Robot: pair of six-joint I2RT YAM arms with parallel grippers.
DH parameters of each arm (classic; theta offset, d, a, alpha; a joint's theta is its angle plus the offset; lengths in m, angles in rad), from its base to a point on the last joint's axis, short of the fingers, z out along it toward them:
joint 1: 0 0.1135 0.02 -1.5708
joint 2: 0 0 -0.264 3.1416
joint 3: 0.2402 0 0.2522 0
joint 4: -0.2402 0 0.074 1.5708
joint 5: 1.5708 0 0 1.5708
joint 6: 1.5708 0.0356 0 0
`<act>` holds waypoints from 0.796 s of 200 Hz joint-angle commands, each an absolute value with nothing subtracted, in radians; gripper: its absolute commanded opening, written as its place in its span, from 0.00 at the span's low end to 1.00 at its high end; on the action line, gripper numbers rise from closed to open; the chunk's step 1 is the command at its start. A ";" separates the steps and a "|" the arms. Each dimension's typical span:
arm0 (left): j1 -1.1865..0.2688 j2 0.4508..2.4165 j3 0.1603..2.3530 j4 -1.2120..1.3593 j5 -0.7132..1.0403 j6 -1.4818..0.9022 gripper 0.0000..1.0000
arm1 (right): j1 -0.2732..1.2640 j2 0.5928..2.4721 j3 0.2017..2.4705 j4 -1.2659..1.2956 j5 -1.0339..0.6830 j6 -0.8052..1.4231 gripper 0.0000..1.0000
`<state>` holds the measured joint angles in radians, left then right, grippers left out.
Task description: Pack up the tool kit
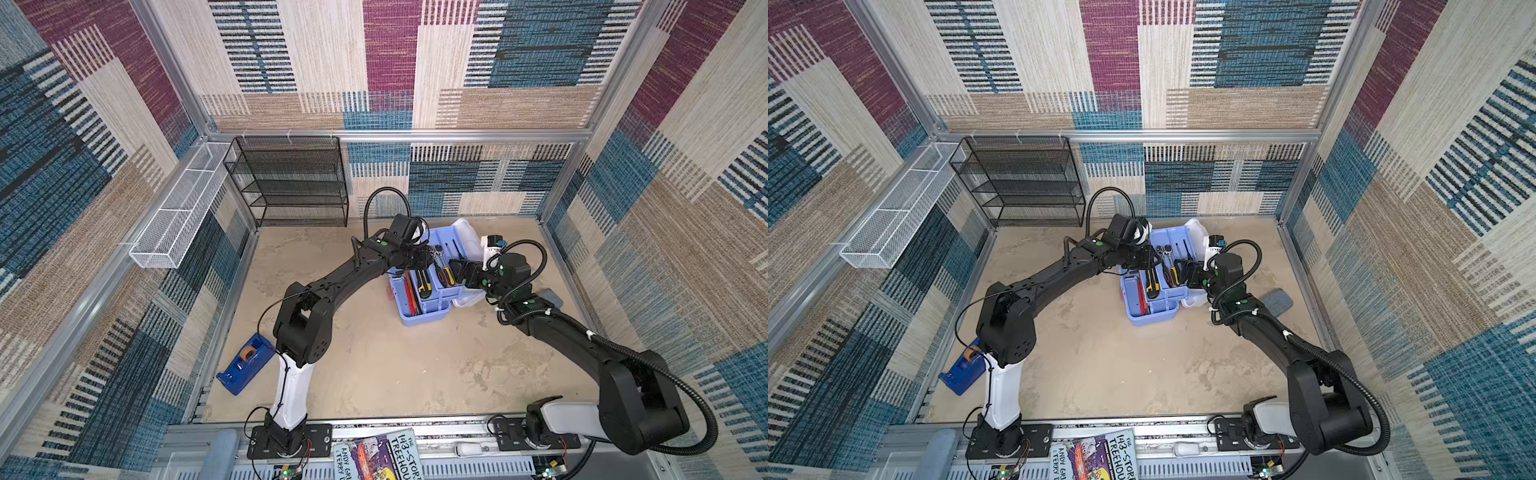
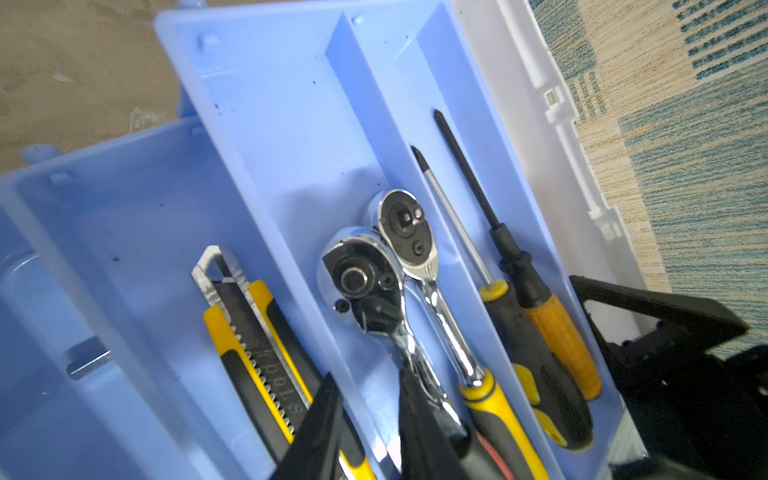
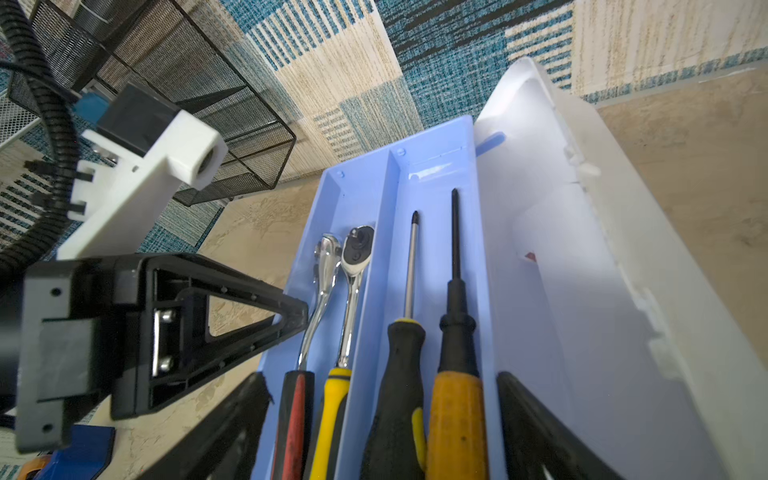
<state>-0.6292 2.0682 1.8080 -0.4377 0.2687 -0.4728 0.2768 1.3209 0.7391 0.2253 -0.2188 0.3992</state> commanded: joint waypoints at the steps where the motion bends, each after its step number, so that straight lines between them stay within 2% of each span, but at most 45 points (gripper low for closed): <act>1: -0.626 2.080 1.796 -0.540 0.243 -0.458 0.26 | 0.279 1.310 0.756 0.255 -0.217 0.388 0.87; 116: -0.617 2.080 1.780 -0.541 0.235 -0.462 0.26 | 0.279 1.257 0.796 0.211 -0.193 0.386 0.89; 159: -0.609 2.077 1.762 -0.539 0.236 -0.466 0.26 | 0.278 1.213 0.825 0.143 -0.103 0.327 0.93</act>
<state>-0.6178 2.0674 1.7817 -0.4042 0.2935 -0.4770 0.2794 1.2362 0.8101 0.1795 -0.1726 0.3706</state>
